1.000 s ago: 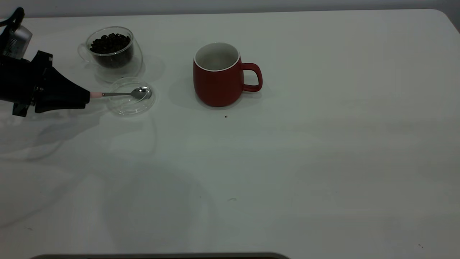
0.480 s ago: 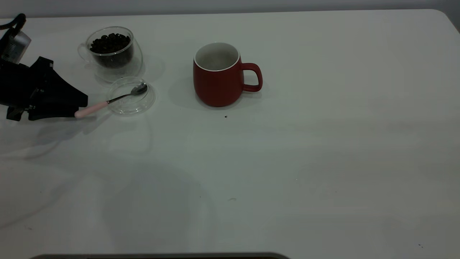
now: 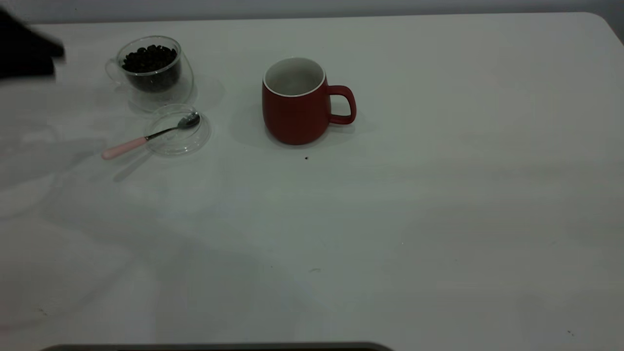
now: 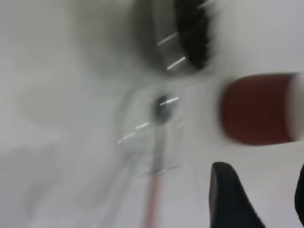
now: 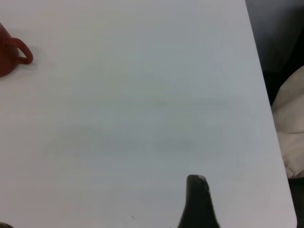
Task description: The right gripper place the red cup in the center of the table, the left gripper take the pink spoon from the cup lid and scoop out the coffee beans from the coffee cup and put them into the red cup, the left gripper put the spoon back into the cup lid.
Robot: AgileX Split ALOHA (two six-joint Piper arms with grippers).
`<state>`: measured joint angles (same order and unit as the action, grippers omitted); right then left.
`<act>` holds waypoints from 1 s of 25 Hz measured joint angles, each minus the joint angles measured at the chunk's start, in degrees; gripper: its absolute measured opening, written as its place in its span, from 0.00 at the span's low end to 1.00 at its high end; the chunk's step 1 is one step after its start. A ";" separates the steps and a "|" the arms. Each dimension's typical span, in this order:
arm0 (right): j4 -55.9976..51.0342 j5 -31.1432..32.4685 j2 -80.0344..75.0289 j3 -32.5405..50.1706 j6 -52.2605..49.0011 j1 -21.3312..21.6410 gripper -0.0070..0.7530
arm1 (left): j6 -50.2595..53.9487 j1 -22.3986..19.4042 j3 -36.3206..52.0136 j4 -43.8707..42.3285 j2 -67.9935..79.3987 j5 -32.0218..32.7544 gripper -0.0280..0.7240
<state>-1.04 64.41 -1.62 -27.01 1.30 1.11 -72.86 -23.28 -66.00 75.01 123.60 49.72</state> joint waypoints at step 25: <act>0.00 0.00 0.00 0.00 0.00 0.00 0.79 | 68.98 22.60 3.48 -71.39 -70.59 17.30 0.56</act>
<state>-1.04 64.41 -1.62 -27.01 1.30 1.11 -3.88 -0.69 -62.52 3.62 53.01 67.02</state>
